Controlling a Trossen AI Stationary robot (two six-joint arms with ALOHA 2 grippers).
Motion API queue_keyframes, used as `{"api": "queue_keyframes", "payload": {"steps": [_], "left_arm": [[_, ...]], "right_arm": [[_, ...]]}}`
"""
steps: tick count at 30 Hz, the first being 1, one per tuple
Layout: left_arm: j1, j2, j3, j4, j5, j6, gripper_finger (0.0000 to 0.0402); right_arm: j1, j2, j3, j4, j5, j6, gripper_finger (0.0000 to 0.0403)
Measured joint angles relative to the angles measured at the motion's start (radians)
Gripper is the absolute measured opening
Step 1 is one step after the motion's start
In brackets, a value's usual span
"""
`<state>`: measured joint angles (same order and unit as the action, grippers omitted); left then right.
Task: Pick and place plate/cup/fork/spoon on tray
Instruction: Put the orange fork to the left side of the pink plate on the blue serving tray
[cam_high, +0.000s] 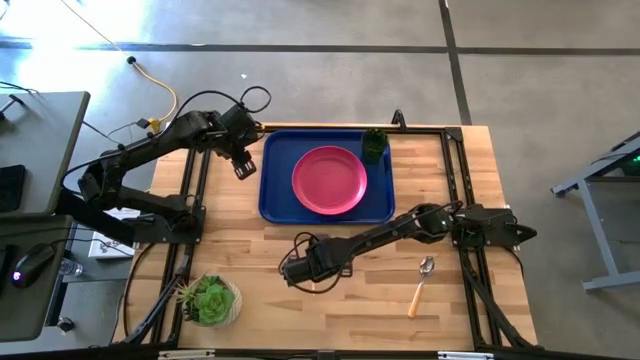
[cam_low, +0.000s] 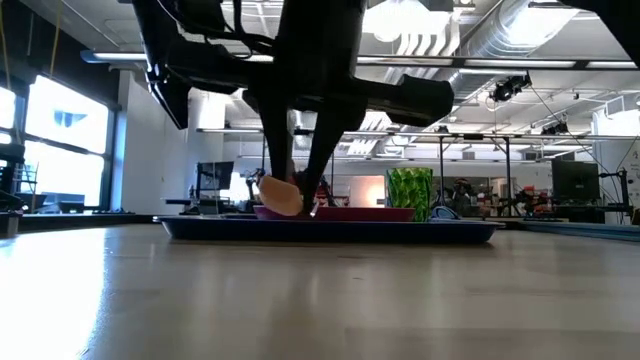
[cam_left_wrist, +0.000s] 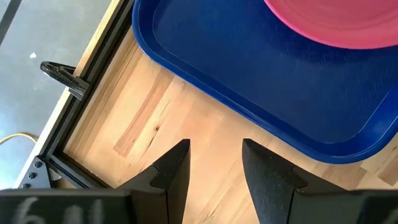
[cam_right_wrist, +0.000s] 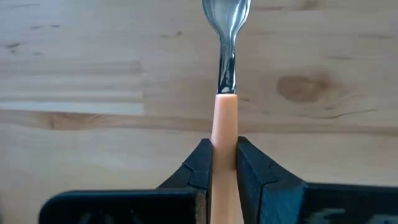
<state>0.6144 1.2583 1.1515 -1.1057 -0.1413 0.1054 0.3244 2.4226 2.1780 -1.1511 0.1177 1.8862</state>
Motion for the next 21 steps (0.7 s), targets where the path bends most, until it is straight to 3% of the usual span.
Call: {"api": "queue_keyframes", "payload": {"steps": [21], "left_arm": [[0.0,0.0,0.0,0.001,0.0,-0.017,0.0135]], "right_arm": [[0.011,0.063,-0.001,0.005,-0.059,-0.001,0.0023]]}}
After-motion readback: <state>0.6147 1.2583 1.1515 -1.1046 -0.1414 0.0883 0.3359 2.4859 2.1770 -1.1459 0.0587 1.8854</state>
